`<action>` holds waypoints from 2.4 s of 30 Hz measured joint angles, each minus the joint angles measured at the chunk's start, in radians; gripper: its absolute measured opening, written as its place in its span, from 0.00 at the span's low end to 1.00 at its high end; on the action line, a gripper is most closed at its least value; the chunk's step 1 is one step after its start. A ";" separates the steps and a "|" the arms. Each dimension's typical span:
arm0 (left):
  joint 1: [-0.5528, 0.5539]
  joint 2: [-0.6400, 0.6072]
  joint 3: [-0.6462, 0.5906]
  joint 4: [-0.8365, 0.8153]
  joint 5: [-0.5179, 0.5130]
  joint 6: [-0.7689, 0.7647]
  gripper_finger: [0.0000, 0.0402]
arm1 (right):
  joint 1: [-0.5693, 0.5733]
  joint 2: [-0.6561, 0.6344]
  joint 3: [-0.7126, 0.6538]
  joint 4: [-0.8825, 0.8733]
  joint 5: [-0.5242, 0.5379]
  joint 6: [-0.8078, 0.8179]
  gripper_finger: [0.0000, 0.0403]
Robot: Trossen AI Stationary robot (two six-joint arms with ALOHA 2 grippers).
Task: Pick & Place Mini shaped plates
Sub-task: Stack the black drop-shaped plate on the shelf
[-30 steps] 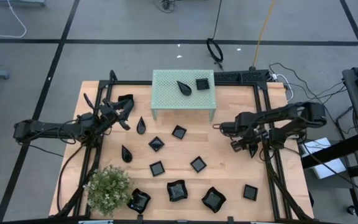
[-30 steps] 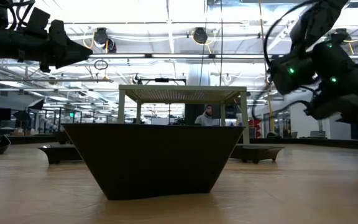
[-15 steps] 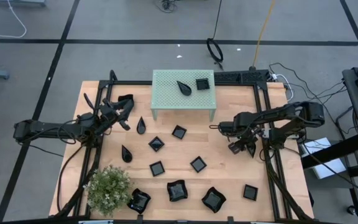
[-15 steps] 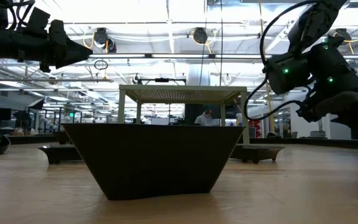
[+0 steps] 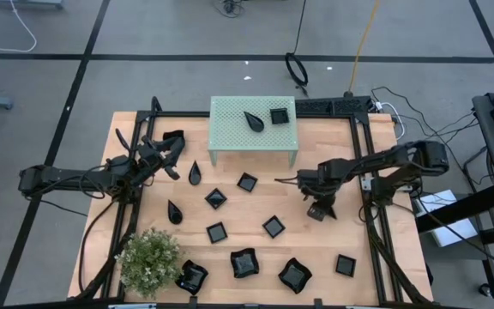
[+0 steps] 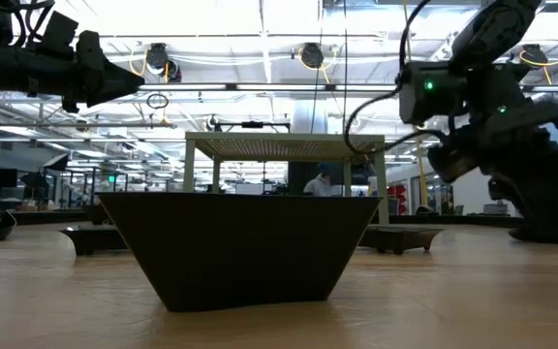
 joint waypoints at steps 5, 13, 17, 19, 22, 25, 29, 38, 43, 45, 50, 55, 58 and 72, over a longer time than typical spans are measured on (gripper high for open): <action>0.000 0.000 0.000 0.000 0.000 0.000 0.43 | 0.068 -0.024 0.001 0.072 -0.024 -0.020 0.23; 0.000 0.000 0.000 0.000 0.000 0.000 0.43 | 0.126 -0.186 0.035 0.061 -0.012 0.148 0.19; 0.000 0.000 0.000 0.000 0.000 0.000 0.43 | 0.125 -0.247 0.035 0.018 0.065 0.473 0.19; 0.000 0.000 0.000 0.001 0.000 0.000 0.43 | 0.124 -0.253 0.035 0.008 0.097 0.597 0.20; 0.000 0.000 0.000 0.001 0.000 0.000 0.43 | 0.124 -0.253 0.035 0.007 0.130 0.586 0.23; 0.000 0.000 0.000 0.001 0.000 0.000 0.43 | 0.124 -0.238 0.035 0.000 0.150 0.531 0.29; 0.000 0.000 0.000 0.000 0.000 0.000 0.43 | 0.123 -0.210 0.034 -0.049 0.200 0.478 0.37; 0.000 0.000 0.000 0.001 0.000 0.000 0.43 | 0.121 -0.135 -0.057 -0.023 0.201 0.337 0.45; 0.000 0.000 0.000 0.001 0.000 0.000 0.43 | 0.121 -0.126 -0.094 0.044 0.196 0.287 0.41; 0.000 0.000 0.000 0.000 0.000 0.000 0.43 | 0.123 -0.126 -0.095 0.046 0.201 0.248 0.36; 0.000 0.000 0.000 0.000 0.000 0.000 0.43 | 0.123 -0.133 -0.095 0.024 0.242 0.129 0.19; 0.000 0.000 0.000 0.001 0.000 0.000 0.43 | 0.122 -0.133 -0.095 0.043 0.248 -0.052 0.02; 0.000 0.000 0.000 0.001 0.000 0.000 0.43 | 0.122 -0.133 -0.079 0.029 0.291 -0.167 0.02; 0.000 0.000 0.000 0.000 0.000 0.000 0.43 | 0.106 -0.124 0.039 0.135 0.539 -0.992 0.00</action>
